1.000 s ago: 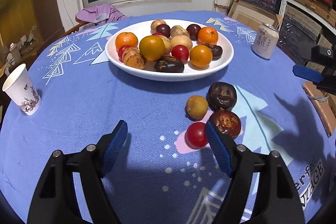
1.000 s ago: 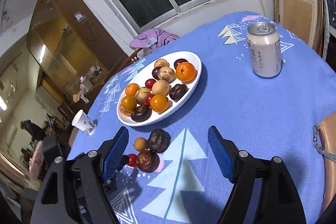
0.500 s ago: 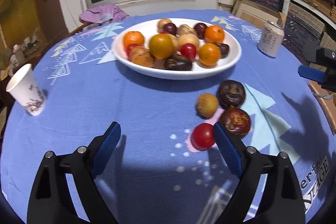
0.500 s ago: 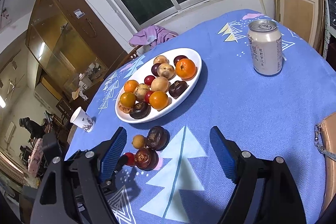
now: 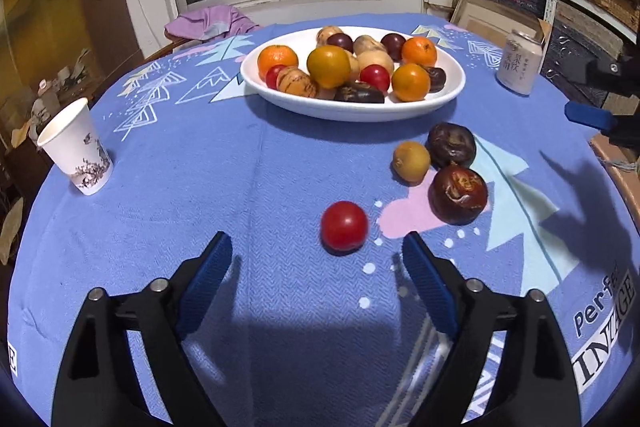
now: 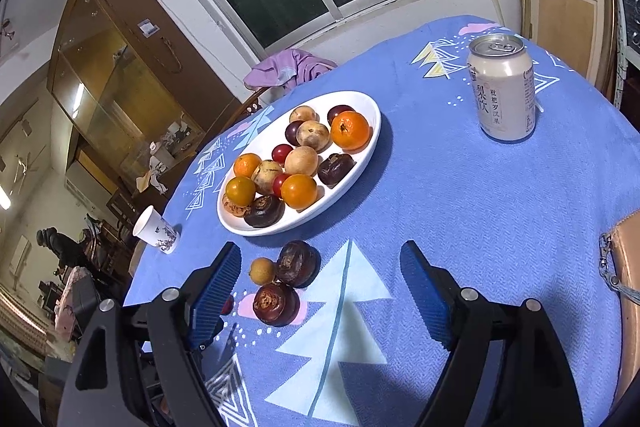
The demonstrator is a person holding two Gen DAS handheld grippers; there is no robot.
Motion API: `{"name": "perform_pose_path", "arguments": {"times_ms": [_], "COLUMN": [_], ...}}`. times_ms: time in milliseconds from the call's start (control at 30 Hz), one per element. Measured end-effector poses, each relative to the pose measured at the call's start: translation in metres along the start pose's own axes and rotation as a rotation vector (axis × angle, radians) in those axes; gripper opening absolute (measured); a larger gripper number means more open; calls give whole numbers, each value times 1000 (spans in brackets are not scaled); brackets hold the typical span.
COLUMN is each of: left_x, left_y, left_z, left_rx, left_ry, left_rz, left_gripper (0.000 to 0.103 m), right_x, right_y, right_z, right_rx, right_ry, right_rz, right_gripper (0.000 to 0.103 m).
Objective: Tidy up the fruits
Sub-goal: 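Move both open tools back toward the remaining fruits, then grasp a red tomato with the left tool while the right tool grasps a dark mangosteen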
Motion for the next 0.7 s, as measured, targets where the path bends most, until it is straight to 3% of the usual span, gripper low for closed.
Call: {"name": "perform_pose_path", "arguments": {"times_ms": [167,433,633,700], "left_x": [-6,-13,-18,-21], "left_y": [2,-10,-9,-7], "left_z": [1,13,24,24], "left_rx": [23,-20,-33,-18], "left_ry": [37,57,96,112], "left_rz": [-27,-4,-23,-39], "left_gripper": [53,52,46,38], "right_x": [-2,-8,-12,-12], "right_y": [3,11,16,17], "right_z": [-1,-7,-7,-6], "right_rx": [8,46,60,60], "right_ry": [5,12,21,23], "right_rz": [-7,-29,-43,-45], "right_gripper": [83,83,83,83]}}
Point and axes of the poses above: each gripper's, at about its wrist camera, not at the fingertips, and x roughly against the way its jaws point, z to its right, y to its underside, the point moved 10 cm from there along -x, roughly the way its jaws point, and after that the axes turned 10 degrees about z, right-handed, at the moved point
